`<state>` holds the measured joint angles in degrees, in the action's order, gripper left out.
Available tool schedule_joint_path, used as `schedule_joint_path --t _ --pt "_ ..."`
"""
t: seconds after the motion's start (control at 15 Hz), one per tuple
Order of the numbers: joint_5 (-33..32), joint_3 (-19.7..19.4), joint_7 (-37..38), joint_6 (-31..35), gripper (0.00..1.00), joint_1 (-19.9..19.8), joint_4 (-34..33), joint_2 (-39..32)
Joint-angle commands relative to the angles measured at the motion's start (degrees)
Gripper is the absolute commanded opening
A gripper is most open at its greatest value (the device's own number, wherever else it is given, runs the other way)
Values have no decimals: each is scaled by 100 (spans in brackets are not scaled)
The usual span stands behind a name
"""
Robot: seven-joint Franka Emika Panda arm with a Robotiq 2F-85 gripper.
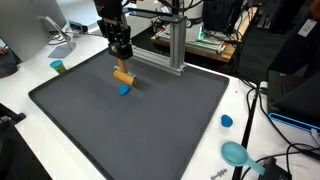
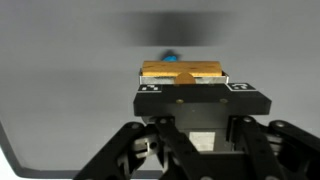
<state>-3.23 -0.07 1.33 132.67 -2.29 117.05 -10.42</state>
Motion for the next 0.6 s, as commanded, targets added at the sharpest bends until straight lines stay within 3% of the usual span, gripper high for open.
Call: schedule_joint_path --t 0.0,0.13,0.2,0.53 --pt "22 -52 -11 -11 47 49 -11 0" --pt "32 -52 -11 -11 47 49 -16 0" --pt "33 -52 -11 -11 22 49 -17 0" --pt "68 -91 145 517 22 31 129 -129"
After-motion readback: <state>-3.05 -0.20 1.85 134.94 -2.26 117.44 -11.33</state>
